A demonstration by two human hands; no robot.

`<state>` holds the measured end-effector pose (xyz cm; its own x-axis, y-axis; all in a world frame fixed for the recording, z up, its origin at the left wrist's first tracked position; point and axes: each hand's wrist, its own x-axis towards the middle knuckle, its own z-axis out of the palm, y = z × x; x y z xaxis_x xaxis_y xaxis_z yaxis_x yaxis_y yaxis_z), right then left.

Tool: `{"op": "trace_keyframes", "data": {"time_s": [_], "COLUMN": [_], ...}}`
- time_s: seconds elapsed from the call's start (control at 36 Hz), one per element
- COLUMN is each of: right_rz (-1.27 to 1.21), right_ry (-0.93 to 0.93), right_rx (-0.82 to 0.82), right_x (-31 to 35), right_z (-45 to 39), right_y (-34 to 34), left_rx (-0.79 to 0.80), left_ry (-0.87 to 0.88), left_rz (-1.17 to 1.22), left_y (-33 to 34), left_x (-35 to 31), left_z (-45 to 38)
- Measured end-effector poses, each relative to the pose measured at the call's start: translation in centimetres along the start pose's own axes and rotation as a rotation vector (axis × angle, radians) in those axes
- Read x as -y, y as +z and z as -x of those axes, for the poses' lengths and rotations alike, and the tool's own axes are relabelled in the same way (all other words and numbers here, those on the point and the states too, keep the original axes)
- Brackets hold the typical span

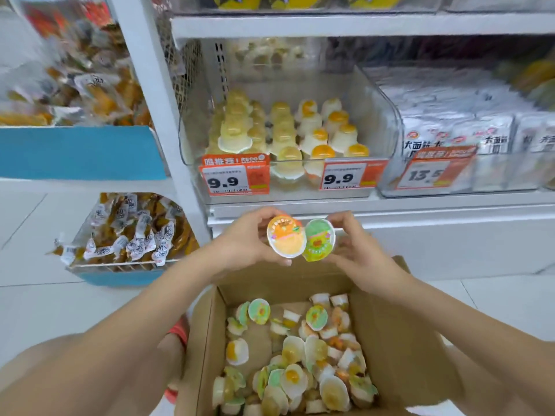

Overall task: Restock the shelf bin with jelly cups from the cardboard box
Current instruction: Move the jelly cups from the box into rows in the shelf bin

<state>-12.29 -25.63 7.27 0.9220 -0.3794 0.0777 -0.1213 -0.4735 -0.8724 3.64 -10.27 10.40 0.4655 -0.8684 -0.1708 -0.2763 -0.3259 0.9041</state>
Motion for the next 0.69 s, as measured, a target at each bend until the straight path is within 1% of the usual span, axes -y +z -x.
{"op": "trace_keyframes", "data": {"time_s": [0.08,0.17,0.19,0.25,0.33,0.47,0.53,0.61,0.69], "right_rz": [0.213,0.293,0.310,0.341,0.327,0.103,0.034,-0.042,-0.090], "right_ry": [0.167,0.294,0.327,0.405,0.464,0.504,0.486,0.436,0.376], "right_rx": [0.203,0.445,0.489,0.515,0.420,0.219,0.142,0.068,0.075], "right_x": [-3.6,-8.8,-10.6,-13.7,-16.9,-18.6,-18.4,-16.8,-15.2], "right_z": [0.1,1.3,1.8,2.9,4.2,4.5,4.1,2.4,1.0], "right_y": [0.6,2.7,3.6,5.4,7.9,10.6,11.0,10.9,10.4], "left_rx": [-0.002,0.029,0.037,0.051,0.056,0.007,-0.007,-0.008,0.017], "left_ry": [-0.019,-0.044,-0.061,-0.090,-0.129,-0.146,-0.146,-0.137,-0.116], "left_rz": [-0.048,-0.095,-0.091,-0.092,-0.088,-0.090,-0.091,-0.092,-0.100], "left_y": [0.0,-0.2,-0.3,-0.5,-1.3,-2.1,-1.9,-1.3,-0.8], "left_x": [1.4,3.0,3.4,4.3,6.0,8.2,8.9,9.5,9.7], "left_z": [-0.2,-0.7,-0.7,-0.7,-0.3,0.5,0.5,0.5,0.4]}}
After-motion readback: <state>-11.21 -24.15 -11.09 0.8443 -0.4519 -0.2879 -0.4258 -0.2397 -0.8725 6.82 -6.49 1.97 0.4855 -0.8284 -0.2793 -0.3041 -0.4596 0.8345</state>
